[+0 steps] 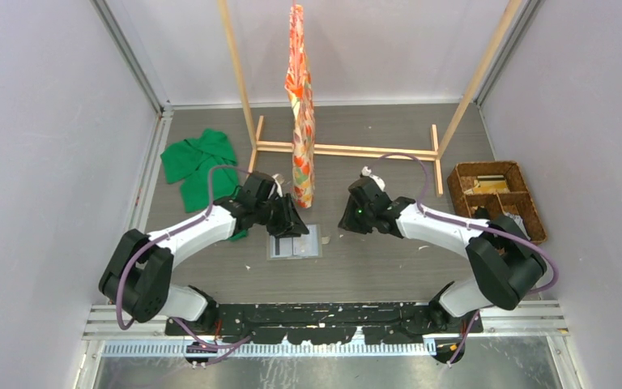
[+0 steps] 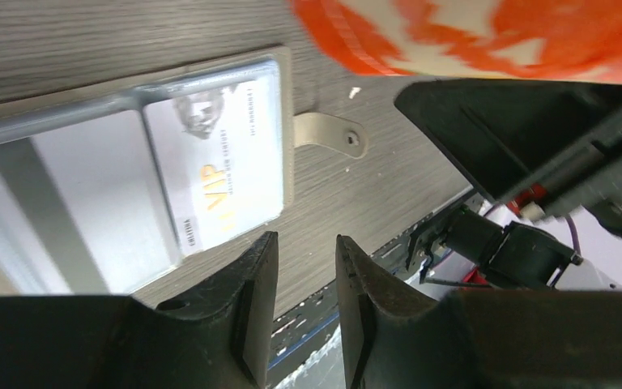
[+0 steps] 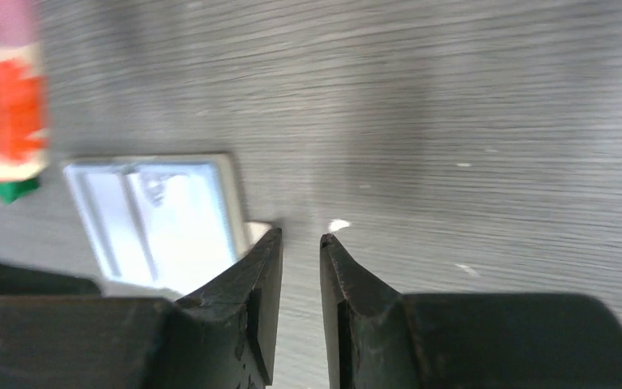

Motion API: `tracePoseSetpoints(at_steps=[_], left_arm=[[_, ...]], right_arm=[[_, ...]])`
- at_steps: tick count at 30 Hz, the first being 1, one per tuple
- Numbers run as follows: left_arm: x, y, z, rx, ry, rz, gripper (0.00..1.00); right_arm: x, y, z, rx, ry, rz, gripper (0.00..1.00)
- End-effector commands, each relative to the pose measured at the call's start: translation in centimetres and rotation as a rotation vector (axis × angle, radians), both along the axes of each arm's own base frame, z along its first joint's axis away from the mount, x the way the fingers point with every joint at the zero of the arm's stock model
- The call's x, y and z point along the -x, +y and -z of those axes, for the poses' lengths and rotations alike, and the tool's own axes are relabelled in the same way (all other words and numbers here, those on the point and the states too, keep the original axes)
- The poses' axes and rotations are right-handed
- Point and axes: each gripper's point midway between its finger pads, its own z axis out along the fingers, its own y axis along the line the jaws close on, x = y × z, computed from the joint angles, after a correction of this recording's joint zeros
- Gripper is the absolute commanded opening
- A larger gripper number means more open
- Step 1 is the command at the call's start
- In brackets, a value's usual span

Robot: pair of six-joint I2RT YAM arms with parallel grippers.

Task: Take the credit cards out of the card holder
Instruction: Remove the credit card from the card holder.

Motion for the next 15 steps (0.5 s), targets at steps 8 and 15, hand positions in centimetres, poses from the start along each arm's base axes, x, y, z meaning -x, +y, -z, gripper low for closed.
tracePoseSetpoints(at_steps=[8, 15], left_arm=[[0.0, 4.3, 3.0, -0.095, 0.048, -0.132, 0.33], [-0.5, 3.9, 3.8, -0.077, 0.063, -0.13, 0.33]], right_arm=[[1.3, 10.4, -4.6, -0.185, -0.082, -0.258, 0.27], [1.9, 11.5, -2.3, -0.188, -0.022, -0.285, 0.26]])
